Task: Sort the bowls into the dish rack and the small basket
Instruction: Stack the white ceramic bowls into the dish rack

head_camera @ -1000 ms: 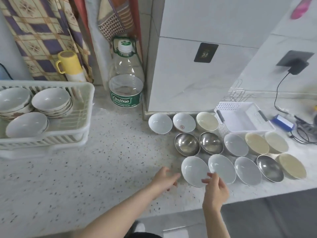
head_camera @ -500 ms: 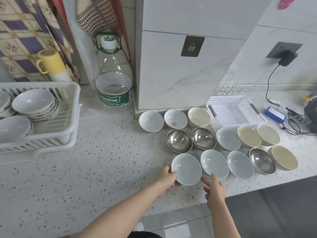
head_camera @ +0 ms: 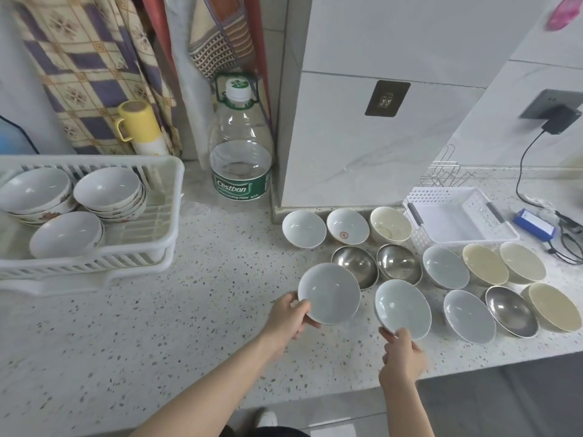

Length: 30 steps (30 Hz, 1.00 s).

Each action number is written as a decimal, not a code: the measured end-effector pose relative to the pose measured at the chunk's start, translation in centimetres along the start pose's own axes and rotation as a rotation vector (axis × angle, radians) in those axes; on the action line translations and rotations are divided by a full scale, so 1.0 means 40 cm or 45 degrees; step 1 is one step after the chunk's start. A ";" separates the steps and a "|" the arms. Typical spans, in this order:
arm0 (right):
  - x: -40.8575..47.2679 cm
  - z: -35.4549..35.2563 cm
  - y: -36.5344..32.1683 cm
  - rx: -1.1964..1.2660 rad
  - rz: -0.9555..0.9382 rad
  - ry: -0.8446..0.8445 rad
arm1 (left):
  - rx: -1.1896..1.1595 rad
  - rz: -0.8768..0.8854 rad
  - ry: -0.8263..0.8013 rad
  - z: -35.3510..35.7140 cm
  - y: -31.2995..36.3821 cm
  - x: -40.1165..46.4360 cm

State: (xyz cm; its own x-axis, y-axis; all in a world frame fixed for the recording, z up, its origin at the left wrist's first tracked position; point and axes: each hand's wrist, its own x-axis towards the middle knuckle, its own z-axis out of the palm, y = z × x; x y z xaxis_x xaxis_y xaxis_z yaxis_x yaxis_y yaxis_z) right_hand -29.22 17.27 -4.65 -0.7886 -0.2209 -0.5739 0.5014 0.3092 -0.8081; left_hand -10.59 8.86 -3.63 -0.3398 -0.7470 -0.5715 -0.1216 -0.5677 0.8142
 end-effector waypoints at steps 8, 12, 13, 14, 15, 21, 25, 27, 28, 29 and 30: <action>-0.166 0.157 -0.012 0.105 -0.164 -0.218 | -0.164 0.235 0.059 -0.193 0.117 -0.068; -0.284 0.262 0.002 0.018 -0.320 -0.379 | -0.269 0.364 0.141 -0.352 0.173 -0.125; -0.316 0.290 0.007 -0.013 -0.351 -0.425 | -0.298 0.396 0.175 -0.399 0.185 -0.139; -0.348 0.321 0.012 -0.047 -0.382 -0.469 | -0.329 0.428 0.217 -0.447 0.197 -0.154; -0.379 0.351 0.017 -0.083 -0.418 -0.512 | -0.359 0.462 0.262 -0.497 0.208 -0.168; -0.563 0.531 0.062 -0.261 -0.712 -0.866 | -0.431 0.622 0.534 -0.800 0.227 -0.245; -0.693 0.642 0.103 -0.326 -0.807 -1.109 | -0.438 0.690 0.713 -0.980 0.205 -0.301; -0.751 0.695 0.127 -0.352 -0.794 -1.140 | -0.455 0.703 0.784 -1.053 0.198 -0.324; -0.777 0.720 0.140 -0.369 -0.794 -1.163 | -0.463 0.702 0.816 -1.084 0.196 -0.333; -0.799 0.744 0.152 -0.389 -0.799 -1.189 | -0.460 0.697 0.849 -1.114 0.196 -0.341; -0.817 0.767 0.164 -0.424 -0.814 -1.202 | -0.445 0.689 0.881 -1.140 0.198 -0.346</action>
State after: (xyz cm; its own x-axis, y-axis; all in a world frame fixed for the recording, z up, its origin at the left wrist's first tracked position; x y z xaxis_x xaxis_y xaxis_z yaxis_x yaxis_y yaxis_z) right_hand 10.74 -1.86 4.73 -0.2182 -0.9739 -0.0625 -0.1151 0.0892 -0.9893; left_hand 35.68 -1.07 6.07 0.3740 -0.9153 -0.1497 0.2149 -0.0715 0.9740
